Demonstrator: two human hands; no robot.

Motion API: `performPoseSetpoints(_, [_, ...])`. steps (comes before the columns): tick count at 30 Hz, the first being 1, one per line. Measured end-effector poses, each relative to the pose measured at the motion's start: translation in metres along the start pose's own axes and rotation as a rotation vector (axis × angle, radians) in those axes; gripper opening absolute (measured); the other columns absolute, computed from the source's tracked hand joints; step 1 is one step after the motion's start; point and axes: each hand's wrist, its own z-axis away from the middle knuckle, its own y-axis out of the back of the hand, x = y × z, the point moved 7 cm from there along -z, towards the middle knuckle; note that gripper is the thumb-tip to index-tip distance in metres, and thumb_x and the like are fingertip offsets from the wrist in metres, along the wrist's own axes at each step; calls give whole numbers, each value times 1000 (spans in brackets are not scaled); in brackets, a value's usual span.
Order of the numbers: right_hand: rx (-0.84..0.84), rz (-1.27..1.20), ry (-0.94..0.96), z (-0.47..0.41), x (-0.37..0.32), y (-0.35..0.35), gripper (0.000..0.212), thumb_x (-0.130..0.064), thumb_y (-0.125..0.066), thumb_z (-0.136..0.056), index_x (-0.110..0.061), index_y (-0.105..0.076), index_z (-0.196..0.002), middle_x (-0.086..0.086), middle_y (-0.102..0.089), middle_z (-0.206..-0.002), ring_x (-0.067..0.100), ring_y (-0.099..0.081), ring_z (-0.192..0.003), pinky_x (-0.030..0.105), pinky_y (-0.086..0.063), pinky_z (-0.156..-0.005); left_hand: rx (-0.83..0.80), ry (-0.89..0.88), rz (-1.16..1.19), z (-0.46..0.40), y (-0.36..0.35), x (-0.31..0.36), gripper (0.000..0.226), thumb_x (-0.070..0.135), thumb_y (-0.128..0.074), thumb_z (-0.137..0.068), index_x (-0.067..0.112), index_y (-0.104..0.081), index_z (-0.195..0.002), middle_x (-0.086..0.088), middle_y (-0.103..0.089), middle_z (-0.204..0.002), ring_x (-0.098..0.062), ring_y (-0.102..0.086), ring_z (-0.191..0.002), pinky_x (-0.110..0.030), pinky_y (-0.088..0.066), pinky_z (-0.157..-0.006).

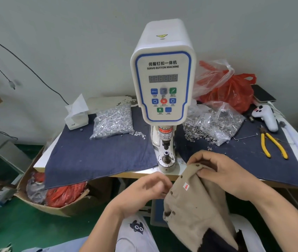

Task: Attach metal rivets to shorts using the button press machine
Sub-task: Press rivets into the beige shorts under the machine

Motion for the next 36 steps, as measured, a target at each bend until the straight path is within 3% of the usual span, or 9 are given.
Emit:
performPoseSetpoints(3, [-49,71,-11,0,-2,-6,40,9,-56,-95,-28,-72,-97,-3,-72,-98,10,-66,-95,19,-48,-87,31,-80,-225,-5,-8,12,21,40,-78,-94,25,-76,-108,1,-71,-112,-21,-68,-111,-45,-53,-106])
performPoseSetpoints(6, [-36,73,14,-2,-4,-8,34,13,-54,-92,-18,-66,-98,-9,-66,-91,8,-59,-88,16,-44,-82,131,-212,-315,-9,-12,24,14,24,-79,-93,24,-75,-107,5,-70,-111,-21,-66,-114,-39,-51,-107])
performPoseSetpoints(12, [-97,30,-1,-4,0,-15,27,15,-52,-92,-11,-58,-96,-5,-57,-87,9,-50,-81,19,-41,-74,163,-131,-384,-18,-14,20,34,46,-86,-83,31,-70,-109,7,-69,-112,-17,-64,-110,-40,-51,-102])
performPoseSetpoints(15, [-124,-10,-90,-7,14,-13,23,3,-58,-95,-19,-62,-97,-4,-59,-89,9,-50,-83,23,-40,-75,209,-202,-159,-17,-4,22,24,38,-85,-85,18,-78,-97,-8,-73,-106,-25,-67,-104,-44,-53,-100])
performPoseSetpoints(18, [-245,190,-227,-16,40,-3,12,-26,-65,-93,-34,-65,-103,-10,-69,-101,7,-60,-89,25,-46,-84,316,-230,215,-12,13,14,24,32,-74,-94,9,-71,-89,-24,-65,-96,-31,-59,-88,-41,-49,-81])
performPoseSetpoints(22, [201,687,-182,-64,52,58,9,-24,-61,-101,-26,-69,-103,-4,-71,-104,18,-65,-96,30,-47,-80,566,-100,562,-7,48,8,24,27,-70,-88,16,-51,-77,-10,-48,-78,-17,-45,-69,-31,-43,-65])
performPoseSetpoints(26, [437,982,-214,-99,60,77,22,-34,-59,-101,-18,-72,-95,7,-72,-92,34,-68,-91,37,-50,-71,821,-7,-155,-2,100,51,22,32,-57,-90,26,-68,-72,9,-67,-76,-1,-61,-74,-14,-45,-67])
performPoseSetpoints(30, [448,1072,-223,-116,70,63,31,-48,-62,-96,-19,-65,-83,6,-62,-91,31,-63,-88,38,-52,-67,882,201,-721,-35,132,65,18,28,-54,-98,28,-68,-88,10,-71,-90,-18,-65,-93,-33,-44,-78])
performPoseSetpoints(36, [621,1042,-118,-110,81,59,17,-33,-62,-99,-18,-67,-95,4,-55,-94,29,-57,-90,35,-44,-64,843,376,-947,-98,145,38,29,40,-56,-102,18,-67,-117,-9,-69,-121,-37,-63,-114,-42,-50,-87])
